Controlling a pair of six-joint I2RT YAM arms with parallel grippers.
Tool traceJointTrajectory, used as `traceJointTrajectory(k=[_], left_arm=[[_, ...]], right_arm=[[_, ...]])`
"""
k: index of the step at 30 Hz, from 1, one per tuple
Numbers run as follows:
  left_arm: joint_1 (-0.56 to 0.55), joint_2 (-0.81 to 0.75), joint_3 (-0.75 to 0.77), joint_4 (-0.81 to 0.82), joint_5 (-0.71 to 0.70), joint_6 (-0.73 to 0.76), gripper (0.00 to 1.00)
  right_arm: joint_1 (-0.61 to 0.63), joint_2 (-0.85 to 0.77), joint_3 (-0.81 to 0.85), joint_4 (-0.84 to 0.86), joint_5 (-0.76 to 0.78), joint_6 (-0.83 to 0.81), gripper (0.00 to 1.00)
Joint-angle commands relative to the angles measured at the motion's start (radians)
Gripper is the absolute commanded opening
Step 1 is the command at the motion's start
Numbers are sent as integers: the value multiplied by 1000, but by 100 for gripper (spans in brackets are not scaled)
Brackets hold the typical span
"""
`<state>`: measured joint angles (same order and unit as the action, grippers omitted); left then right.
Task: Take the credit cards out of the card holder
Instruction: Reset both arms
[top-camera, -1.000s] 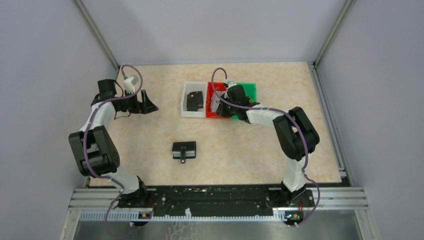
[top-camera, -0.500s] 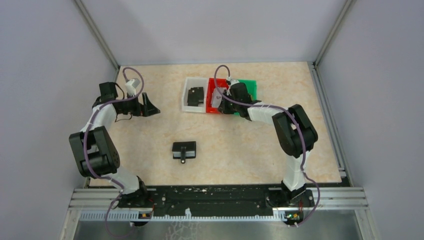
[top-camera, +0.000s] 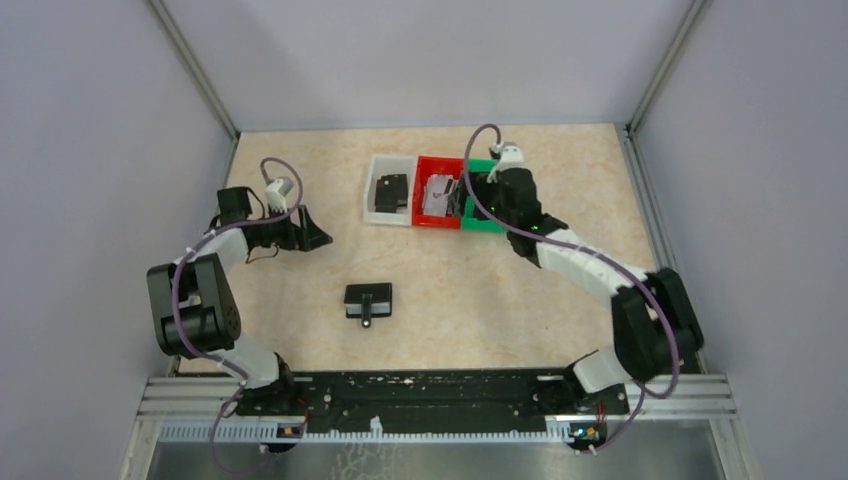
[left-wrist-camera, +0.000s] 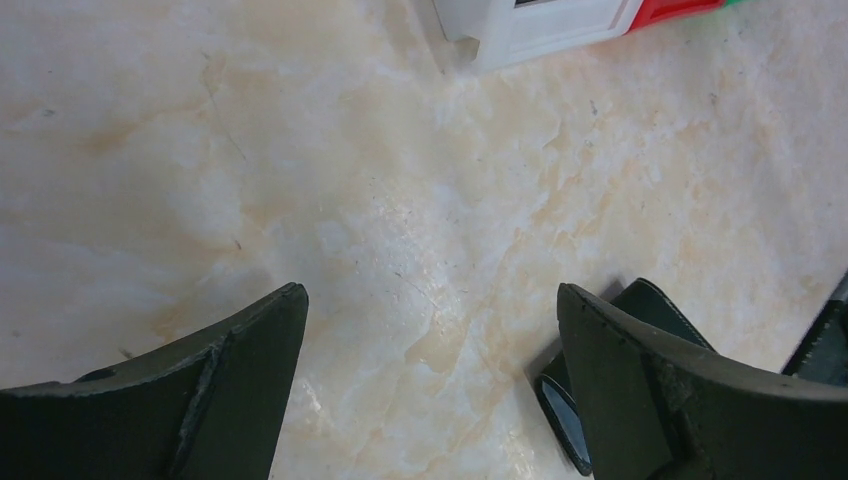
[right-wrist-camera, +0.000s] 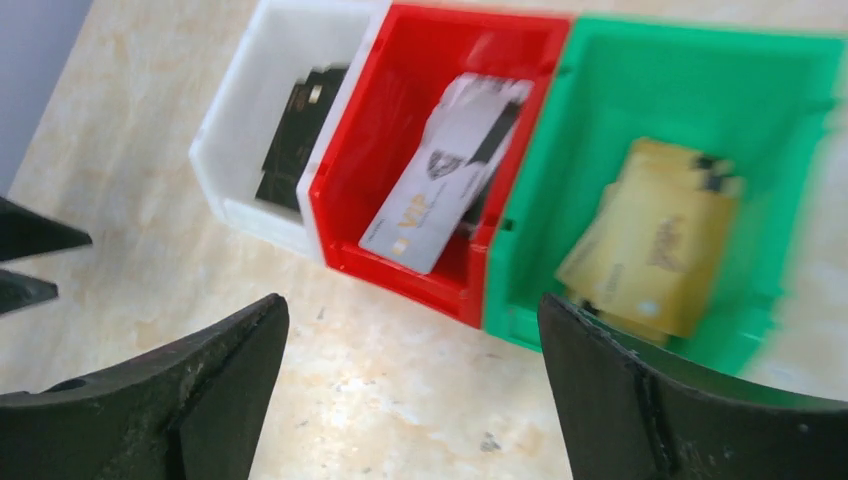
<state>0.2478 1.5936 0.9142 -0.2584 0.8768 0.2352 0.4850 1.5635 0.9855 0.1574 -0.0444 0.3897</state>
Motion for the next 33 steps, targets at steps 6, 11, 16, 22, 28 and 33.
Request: traceJointTrajectory(k=[6,11,16,22,28,33], left_arm=[[-70,-68,-268,580,-137,-85,99],[-69,-82,-467,1001,-157,-93,99],[-69,-74,-471,1045,-225,-156,99],[-67,-55,-587,1351,-337,-233,99],[-70,-75,-674,1484,-375,-233,99],[-120,-40,-763,1650,-497,-227,99]], right_arm=[[-108,-459,-273,-1,625,-40,99],[-144,-542,-478,201,859,-225,99],[-226,-519,-591,326,878,-238,99],[-341,-468,-778,658,668,-243,99],[-343,-291,-850,1007,654,-317,99],[-344,-186,-882,1147,534,-367,99]])
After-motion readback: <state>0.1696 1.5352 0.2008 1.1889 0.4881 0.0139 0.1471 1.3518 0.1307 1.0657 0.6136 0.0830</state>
